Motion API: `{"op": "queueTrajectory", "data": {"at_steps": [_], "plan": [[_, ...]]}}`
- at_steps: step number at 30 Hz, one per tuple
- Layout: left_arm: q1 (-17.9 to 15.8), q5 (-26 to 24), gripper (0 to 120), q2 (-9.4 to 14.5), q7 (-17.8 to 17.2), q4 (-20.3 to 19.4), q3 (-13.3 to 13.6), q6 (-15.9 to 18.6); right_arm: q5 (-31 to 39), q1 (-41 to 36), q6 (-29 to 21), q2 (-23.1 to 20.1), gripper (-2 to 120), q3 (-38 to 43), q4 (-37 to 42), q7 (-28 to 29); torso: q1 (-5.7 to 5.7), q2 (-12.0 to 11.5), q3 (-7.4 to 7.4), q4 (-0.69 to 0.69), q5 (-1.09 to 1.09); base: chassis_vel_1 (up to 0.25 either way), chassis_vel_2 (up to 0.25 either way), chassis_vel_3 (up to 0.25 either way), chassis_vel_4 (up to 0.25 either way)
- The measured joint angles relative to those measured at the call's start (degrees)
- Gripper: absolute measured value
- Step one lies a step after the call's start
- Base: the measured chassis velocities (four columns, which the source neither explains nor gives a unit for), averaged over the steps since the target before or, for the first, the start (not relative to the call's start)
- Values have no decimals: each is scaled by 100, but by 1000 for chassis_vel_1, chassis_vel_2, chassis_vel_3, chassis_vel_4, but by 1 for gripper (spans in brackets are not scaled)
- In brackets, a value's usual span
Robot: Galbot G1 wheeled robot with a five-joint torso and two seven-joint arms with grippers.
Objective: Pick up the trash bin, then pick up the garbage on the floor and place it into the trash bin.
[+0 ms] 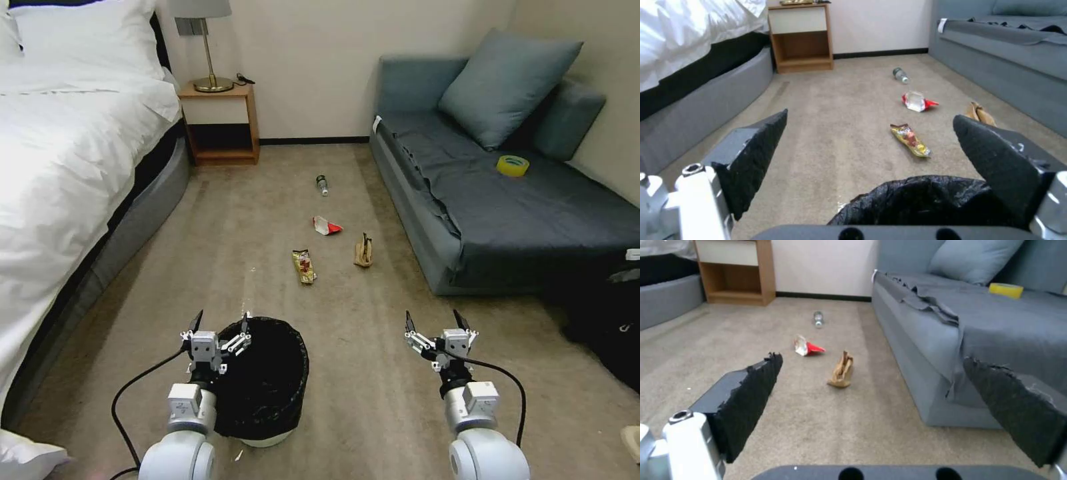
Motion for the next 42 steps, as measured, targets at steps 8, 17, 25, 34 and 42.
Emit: {"op": "queueTrajectory", "data": {"at_steps": [8,17,25,34,42], "plan": [[0,0,100,0,0,0,0,0,0,0,0,0,100,0,0,0,0,0,0,0,0,0,0,0,0],[0,0,100,0,0,0,0,0,0,0,0,0,100,0,0,0,0,0,0,0,0,0,0,0,0],[0,0,100,0,0,0,0,0,0,0,0,0,100,0,0,0,0,0,0,0,0,0,0,0,0],[-14,-43,100,-17,-37,-48,-31,131,-44,27,-299,105,100,79,265,36,0,0,0,0,0,0,0,0,0],[-229,-446,100,-206,-478,-689,-386,1479,-194,99,-1569,530,100,461,1470,339,0,0,0,0,-3,0,0,0,0]]}}
